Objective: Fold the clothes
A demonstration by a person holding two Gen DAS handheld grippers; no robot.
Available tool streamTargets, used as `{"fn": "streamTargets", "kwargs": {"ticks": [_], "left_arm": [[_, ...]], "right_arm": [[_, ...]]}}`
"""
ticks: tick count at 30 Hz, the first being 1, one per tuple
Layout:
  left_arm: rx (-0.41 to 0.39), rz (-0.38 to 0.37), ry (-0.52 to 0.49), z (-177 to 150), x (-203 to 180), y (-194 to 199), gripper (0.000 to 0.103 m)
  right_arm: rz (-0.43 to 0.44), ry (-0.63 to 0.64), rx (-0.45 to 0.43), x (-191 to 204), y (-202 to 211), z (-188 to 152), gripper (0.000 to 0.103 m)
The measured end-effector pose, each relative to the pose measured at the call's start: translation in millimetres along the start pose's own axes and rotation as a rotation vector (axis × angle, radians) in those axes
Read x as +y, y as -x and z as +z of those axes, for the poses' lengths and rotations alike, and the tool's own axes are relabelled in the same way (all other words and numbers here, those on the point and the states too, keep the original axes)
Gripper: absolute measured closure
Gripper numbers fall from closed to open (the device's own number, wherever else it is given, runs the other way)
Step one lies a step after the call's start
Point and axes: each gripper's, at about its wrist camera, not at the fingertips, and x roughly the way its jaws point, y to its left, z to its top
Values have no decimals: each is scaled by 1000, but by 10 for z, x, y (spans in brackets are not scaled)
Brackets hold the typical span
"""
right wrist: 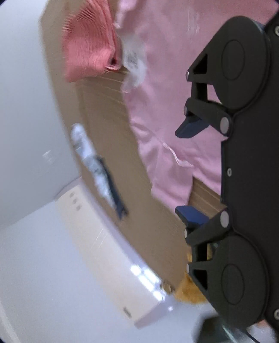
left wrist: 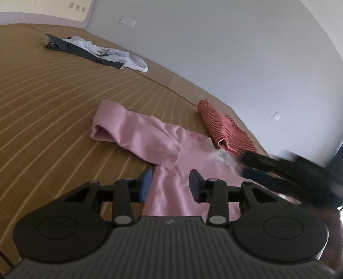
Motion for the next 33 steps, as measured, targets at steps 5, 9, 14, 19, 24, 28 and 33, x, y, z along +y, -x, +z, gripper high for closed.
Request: {"fn": "streamTargets", "kwargs": {"ticks": [5,9,14,19,24,28,33], "left_arm": [[22,-1,11,6,73,19,59],[31,-7,33,2,98,78,59],[37,-3,40,-28,87,161,58],[44,-12,18,-64,28,149,58],[56,-12,-6,-99,-19,112,58],[63,-18,-10,-115,-35,89,58],[77,-20,-25,-145,-57,59,58]], "right_arm": [[-13,-106,126,-135,-814,77,50],[19,-157,140,-184,-1010,61,74],[21,-122,91,-170,-966,115,100],[53,-150,-44,-255,-477,451,100],[-42,-132,-129,-554,143,741,100],[-134,-140,-155,-894,561,802,100],[-241,-134,-137,-1258,854,722,100]]}}
